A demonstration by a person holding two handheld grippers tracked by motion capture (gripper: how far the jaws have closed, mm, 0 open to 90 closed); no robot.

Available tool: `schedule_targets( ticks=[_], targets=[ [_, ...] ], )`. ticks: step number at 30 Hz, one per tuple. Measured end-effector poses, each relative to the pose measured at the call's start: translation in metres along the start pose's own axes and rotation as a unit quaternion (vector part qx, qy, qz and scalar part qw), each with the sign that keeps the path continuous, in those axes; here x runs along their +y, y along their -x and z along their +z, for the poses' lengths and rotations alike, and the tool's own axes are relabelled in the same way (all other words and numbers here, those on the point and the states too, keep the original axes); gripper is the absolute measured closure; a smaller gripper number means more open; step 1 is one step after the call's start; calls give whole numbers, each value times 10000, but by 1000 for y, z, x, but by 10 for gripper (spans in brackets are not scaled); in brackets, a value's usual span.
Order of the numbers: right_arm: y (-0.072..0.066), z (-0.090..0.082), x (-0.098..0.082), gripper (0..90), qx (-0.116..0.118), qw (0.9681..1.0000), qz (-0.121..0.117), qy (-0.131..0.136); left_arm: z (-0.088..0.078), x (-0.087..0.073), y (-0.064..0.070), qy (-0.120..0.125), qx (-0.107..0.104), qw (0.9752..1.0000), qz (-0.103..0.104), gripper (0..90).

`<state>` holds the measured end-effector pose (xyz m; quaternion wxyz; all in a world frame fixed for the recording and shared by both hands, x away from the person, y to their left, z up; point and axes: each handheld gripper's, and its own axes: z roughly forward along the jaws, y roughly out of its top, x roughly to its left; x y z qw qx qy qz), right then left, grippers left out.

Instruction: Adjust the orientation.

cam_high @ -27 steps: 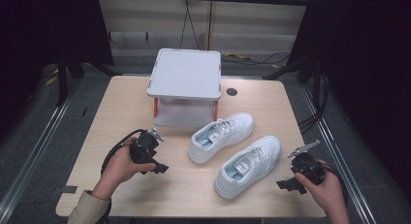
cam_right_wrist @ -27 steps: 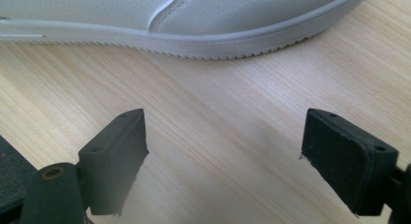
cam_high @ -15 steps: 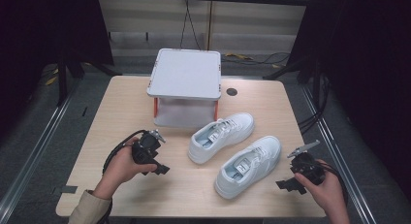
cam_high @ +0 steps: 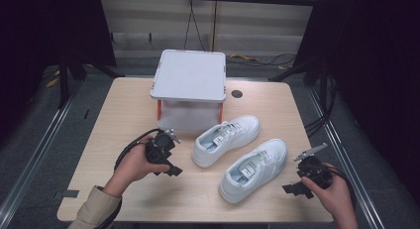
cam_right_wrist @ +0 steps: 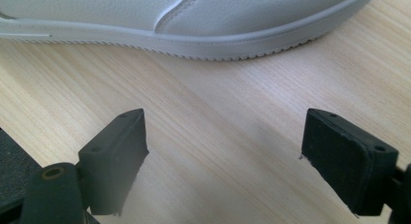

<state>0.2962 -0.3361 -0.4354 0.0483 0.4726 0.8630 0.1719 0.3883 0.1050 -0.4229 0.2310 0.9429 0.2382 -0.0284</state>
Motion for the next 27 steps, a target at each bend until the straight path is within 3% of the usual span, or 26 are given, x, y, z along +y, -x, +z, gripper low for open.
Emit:
schedule_targets(
  ticks=[2,3,8,12,23,27],
  targets=[
    [1,0,-1,158,9,10000,-12,-12,-4,13,4,9,-51,10000,79,223],
    [2,-1,-2,158,7,10000,14,-7,-7,23,6,-53,-33,9997,233,224],
    [2,-2,-2,158,25,10000,-1,32,-10,47,11,-90,52,9991,411,226],
    [2,-3,-3,158,30,10000,30,64,-11,67,16,-158,65,9974,699,229],
    [4,-5,-3,158,80,9999,43,128,8,112,24,-455,15,9939,1009,241],
    [3,-4,-3,158,94,9999,32,125,25,120,26,-696,-22,9918,1069,249]
  ],
)
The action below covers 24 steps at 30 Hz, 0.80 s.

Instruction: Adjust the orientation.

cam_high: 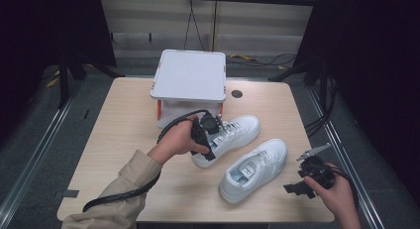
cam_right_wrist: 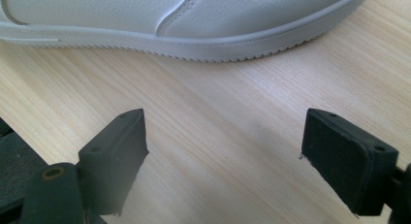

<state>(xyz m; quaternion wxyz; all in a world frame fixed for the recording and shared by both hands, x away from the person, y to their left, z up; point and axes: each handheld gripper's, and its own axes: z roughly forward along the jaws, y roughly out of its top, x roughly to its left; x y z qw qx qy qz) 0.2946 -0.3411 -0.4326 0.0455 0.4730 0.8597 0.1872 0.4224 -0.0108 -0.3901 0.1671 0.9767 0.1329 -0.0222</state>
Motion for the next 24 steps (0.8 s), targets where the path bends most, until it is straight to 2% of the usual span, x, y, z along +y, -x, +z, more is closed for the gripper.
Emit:
schedule_targets(
  ticks=[5,6,7,9,10,11,12,17,18,20,24],
  targets=[
    [-2,0,1,158,0,10000,-31,2,20,5,-4,-222,-64,9997,85,304],
    [-4,1,2,158,33,10000,-53,-17,24,5,-5,-204,-95,9997,63,363],
    [-4,1,2,158,33,10000,-53,-17,26,5,-7,-186,-109,9998,52,363],
    [-4,1,3,158,40,10000,-68,-17,29,4,-9,-266,-157,9994,-125,488],
    [-3,1,3,158,24,10000,-59,-1,30,3,-10,-313,-123,9994,-79,493],
    [-2,1,2,158,9,10000,-42,-3,31,3,-10,-403,-137,9990,-114,570],
    [-2,1,2,158,15,10000,-28,1,31,2,-10,-436,-93,9990,-84,600],
    [-1,-1,1,158,-6,10000,-17,53,34,1,-10,-416,-152,9990,-110,628],
    [-1,-2,1,158,-9,10000,-27,61,35,1,-9,-411,-146,9990,-61,653],
    [-2,-2,2,158,-4,10000,-16,53,36,1,-8,-420,-67,9991,81,654],
    [-4,1,3,158,11,10000,-58,27,37,0,-5,-399,33,9992,88,661]
  ],
)
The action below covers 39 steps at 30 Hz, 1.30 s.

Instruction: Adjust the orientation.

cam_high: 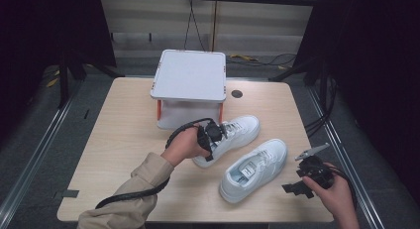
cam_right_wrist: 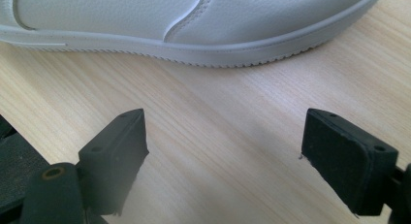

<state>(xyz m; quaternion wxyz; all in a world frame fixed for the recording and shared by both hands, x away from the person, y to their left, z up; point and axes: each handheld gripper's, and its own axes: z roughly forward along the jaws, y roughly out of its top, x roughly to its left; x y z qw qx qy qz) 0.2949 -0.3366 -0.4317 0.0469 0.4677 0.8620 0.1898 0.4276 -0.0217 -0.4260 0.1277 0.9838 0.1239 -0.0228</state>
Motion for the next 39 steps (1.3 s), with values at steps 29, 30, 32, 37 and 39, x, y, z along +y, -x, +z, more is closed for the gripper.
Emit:
schedule_targets(
  ticks=[29,30,32,37,39],
  targets=[
    [-6,7,7,159,64,9999,-95,-57,-22,-64,16,-246,-242,9994,-75,792],
    [-6,8,7,159,76,9999,-81,-78,-23,-69,16,-238,-246,9993,-114,791],
    [-5,10,7,159,67,9999,-71,-98,-23,-80,16,-249,-244,9992,-181,791],
    [-6,11,8,159,81,9999,-67,-84,-25,-90,15,-216,-234,9993,-209,787],
    [-7,12,9,159,81,9999,-91,-102,-23,-91,14,-240,-268,9991,-244,782]
  ],
)
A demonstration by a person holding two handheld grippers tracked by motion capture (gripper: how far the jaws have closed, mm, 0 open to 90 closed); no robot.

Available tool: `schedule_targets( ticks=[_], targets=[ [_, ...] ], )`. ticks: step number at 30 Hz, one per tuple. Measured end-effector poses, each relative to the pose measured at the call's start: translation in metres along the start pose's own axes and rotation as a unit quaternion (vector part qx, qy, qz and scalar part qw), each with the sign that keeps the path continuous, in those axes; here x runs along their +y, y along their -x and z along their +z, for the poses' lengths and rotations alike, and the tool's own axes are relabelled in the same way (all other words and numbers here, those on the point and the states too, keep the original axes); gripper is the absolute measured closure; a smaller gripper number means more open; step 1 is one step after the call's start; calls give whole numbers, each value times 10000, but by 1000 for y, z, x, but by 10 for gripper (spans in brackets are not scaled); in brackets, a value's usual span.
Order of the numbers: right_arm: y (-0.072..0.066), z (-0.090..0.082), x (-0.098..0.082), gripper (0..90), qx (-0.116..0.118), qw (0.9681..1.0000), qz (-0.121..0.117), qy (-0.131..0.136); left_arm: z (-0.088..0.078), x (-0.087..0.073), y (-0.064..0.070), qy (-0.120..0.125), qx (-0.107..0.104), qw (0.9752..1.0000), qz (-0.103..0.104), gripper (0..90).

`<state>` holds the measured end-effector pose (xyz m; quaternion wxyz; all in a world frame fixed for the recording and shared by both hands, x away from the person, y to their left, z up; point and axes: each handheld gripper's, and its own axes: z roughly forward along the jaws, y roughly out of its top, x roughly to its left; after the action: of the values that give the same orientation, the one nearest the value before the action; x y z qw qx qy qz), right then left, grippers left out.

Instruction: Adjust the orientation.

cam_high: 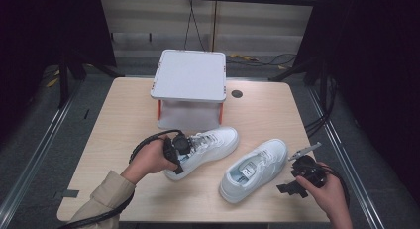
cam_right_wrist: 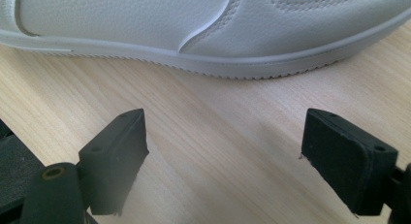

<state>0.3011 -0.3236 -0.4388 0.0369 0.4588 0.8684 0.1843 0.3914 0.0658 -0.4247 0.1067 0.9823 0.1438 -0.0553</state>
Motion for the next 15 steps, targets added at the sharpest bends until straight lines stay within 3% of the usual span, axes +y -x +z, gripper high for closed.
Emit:
schedule_targets(
  ticks=[5,10,15],
  targets=[
    [0,1,0,159,13,10000,-18,-19,2,-1,-3,-33,-70,10000,27,773],
    [0,1,0,159,22,10000,-15,-12,1,0,-2,-15,-59,9999,-84,741],
    [0,-1,0,159,3,10000,25,14,-20,-2,-8,491,-98,9978,-425,651]
  ],
)
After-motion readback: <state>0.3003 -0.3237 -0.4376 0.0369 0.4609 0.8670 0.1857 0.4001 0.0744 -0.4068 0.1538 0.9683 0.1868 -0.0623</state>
